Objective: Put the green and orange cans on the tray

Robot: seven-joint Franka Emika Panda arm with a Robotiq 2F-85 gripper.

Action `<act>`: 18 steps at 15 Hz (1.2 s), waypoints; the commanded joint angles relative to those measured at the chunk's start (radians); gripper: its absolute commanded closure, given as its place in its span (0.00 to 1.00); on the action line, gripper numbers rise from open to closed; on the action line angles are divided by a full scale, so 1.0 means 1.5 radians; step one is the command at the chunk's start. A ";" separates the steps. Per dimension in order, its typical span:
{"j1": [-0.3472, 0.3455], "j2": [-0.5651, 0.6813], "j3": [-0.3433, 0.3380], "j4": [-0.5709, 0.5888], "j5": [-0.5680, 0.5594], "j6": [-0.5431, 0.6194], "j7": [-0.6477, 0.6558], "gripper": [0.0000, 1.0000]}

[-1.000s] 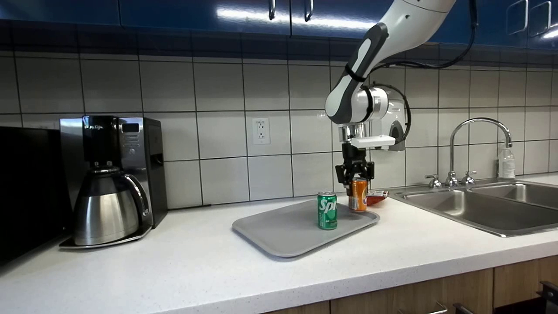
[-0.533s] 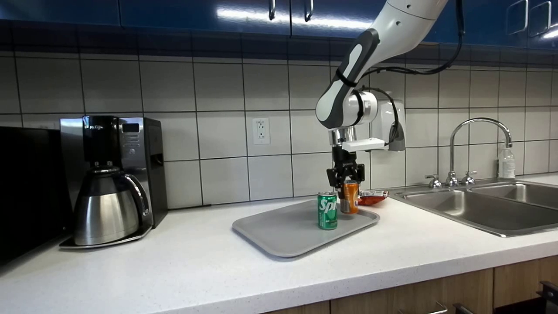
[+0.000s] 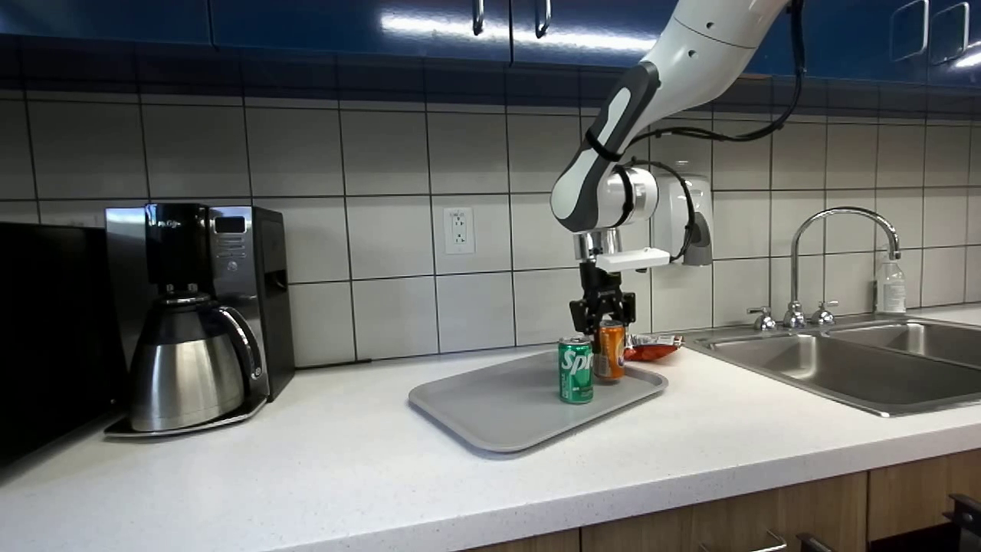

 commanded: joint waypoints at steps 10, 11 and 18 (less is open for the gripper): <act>-0.010 -0.031 0.012 0.022 -0.002 -0.026 0.005 0.00; -0.010 -0.037 0.010 0.020 -0.005 -0.024 0.006 0.00; -0.031 -0.067 0.001 -0.001 0.000 -0.026 0.007 0.00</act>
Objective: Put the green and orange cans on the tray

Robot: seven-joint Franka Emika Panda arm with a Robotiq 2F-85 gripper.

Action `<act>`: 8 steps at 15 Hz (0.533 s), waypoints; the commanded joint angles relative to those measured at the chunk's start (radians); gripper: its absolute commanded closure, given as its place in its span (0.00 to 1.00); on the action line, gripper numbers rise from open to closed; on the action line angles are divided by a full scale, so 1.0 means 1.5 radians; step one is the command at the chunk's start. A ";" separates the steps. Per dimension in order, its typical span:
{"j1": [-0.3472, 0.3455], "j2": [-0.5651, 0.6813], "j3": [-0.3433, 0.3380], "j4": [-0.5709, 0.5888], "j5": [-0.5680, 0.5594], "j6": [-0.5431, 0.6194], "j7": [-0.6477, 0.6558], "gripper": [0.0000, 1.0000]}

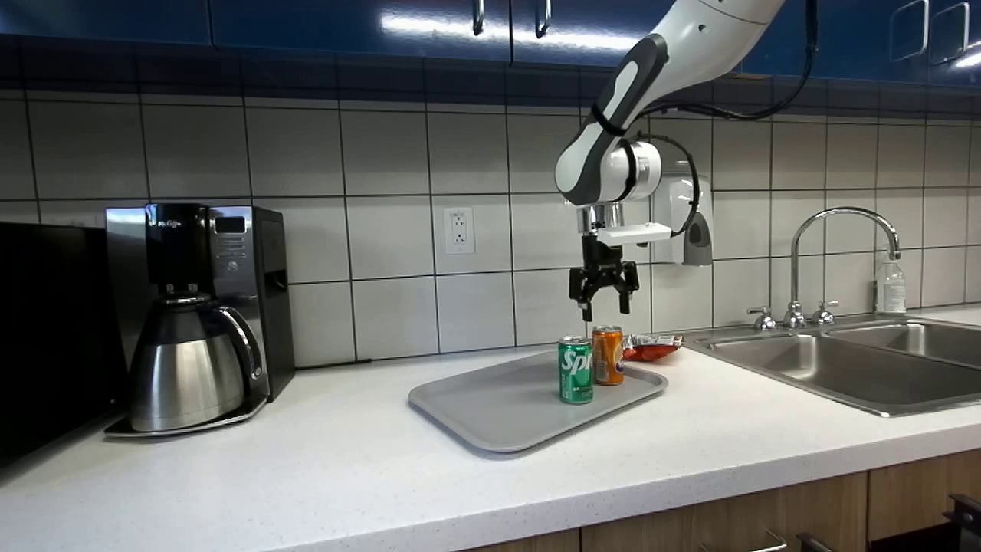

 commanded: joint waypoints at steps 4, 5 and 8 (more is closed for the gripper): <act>-0.046 -0.038 -0.011 -0.033 0.008 -0.016 0.005 0.00; -0.052 -0.044 -0.014 -0.040 0.008 -0.014 0.005 0.00; -0.071 -0.075 -0.020 -0.075 0.013 -0.007 0.000 0.00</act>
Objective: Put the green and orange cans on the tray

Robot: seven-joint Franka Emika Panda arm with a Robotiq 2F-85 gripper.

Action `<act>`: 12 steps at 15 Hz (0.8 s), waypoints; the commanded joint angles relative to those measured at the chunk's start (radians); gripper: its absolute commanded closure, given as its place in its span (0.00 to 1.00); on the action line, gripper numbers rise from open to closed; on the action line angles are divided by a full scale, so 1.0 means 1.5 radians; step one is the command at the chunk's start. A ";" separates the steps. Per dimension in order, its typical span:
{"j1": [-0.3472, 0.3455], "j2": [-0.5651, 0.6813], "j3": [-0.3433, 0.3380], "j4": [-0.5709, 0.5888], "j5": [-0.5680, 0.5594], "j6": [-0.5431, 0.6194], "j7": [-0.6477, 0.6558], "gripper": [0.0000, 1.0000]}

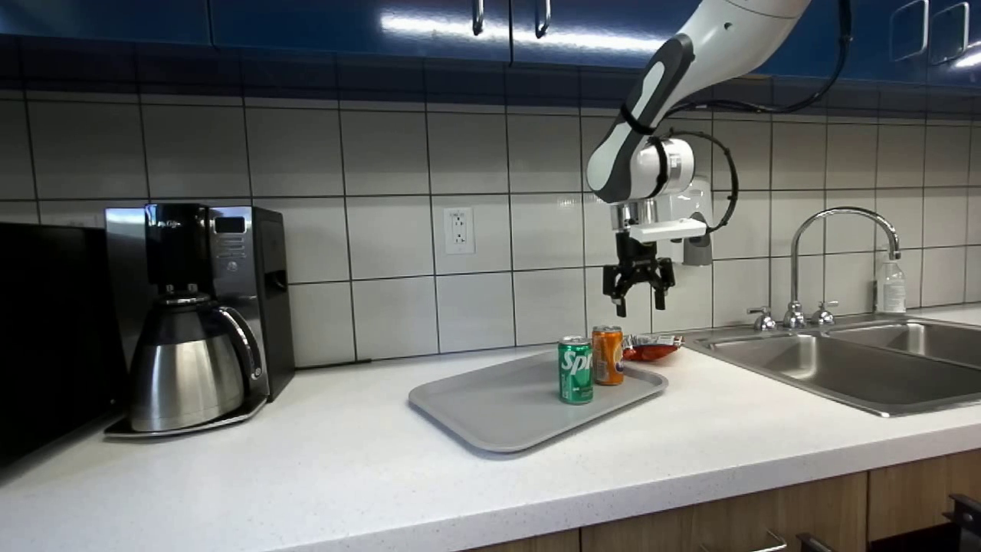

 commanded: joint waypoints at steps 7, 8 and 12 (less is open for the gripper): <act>-0.039 -0.149 -0.015 -0.157 0.015 0.002 0.002 0.00; -0.040 -0.161 -0.020 -0.172 0.012 0.006 0.007 0.00; -0.048 -0.208 -0.034 -0.228 0.011 0.005 0.010 0.00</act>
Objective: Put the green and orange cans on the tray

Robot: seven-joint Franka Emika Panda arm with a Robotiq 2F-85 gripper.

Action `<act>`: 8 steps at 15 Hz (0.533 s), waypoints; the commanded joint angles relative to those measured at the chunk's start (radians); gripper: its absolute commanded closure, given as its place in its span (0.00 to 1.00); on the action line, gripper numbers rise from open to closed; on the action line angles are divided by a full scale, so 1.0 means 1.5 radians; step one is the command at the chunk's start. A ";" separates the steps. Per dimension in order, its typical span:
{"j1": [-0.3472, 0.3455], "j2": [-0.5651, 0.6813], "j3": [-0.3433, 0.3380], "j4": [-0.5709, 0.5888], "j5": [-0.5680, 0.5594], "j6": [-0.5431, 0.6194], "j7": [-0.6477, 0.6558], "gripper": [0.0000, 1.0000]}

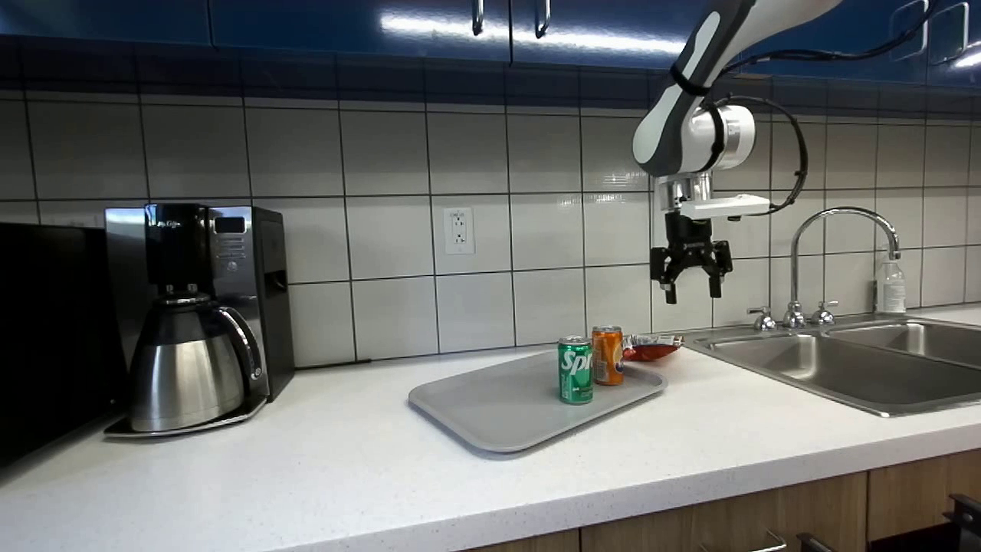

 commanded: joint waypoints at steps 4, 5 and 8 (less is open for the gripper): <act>-0.010 -0.097 -0.014 -0.114 -0.005 0.002 0.018 0.00; -0.010 -0.104 -0.015 -0.121 -0.006 -0.006 0.019 0.00; -0.009 -0.077 -0.014 -0.100 -0.001 -0.002 0.002 0.00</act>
